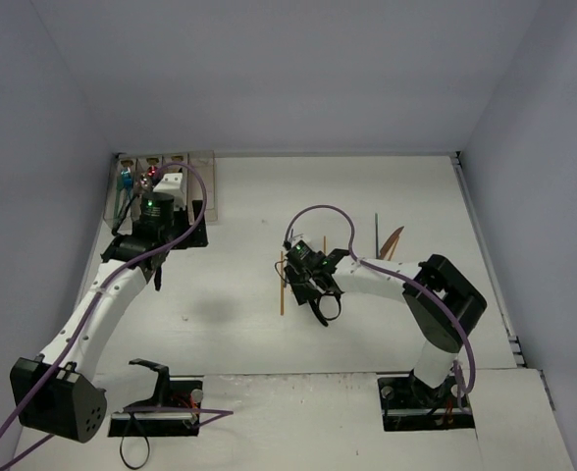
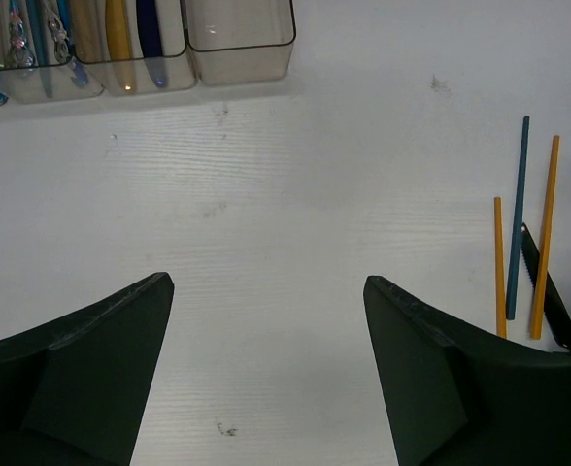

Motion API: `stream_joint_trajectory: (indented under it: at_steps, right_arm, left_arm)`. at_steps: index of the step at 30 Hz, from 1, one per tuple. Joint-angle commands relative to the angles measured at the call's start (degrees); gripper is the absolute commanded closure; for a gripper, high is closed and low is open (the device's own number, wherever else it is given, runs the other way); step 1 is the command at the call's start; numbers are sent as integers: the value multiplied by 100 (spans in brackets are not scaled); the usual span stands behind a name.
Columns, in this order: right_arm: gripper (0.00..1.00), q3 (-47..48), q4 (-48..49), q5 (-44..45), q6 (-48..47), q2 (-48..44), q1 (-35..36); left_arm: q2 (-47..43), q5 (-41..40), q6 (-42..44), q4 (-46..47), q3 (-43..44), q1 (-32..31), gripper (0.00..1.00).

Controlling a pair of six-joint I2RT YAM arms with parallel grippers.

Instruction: Sort the eating utensils into containers

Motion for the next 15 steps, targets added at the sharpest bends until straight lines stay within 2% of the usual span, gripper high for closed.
stream_joint_trajectory:
  at_steps: [1,2,5,11,15]
  right_arm:
    - [61,155,-132,215,104,210,53]
    - [64,145,-135,221,116,255,55]
    - [80,92,-162,242,204,333,43]
    - [100,-142,-248,342,391,263,-44]
    - [100,-272,-510,588,574,176,-167]
  left_arm:
    - [38,76,-5,313,68,9,23]
    - [55,79,-4,325,72,12,23]
    - [83,79,3,325,65,12,23]
    - [133,114,38,326,57,12,23]
    - [159,131,3,360,74,12,23]
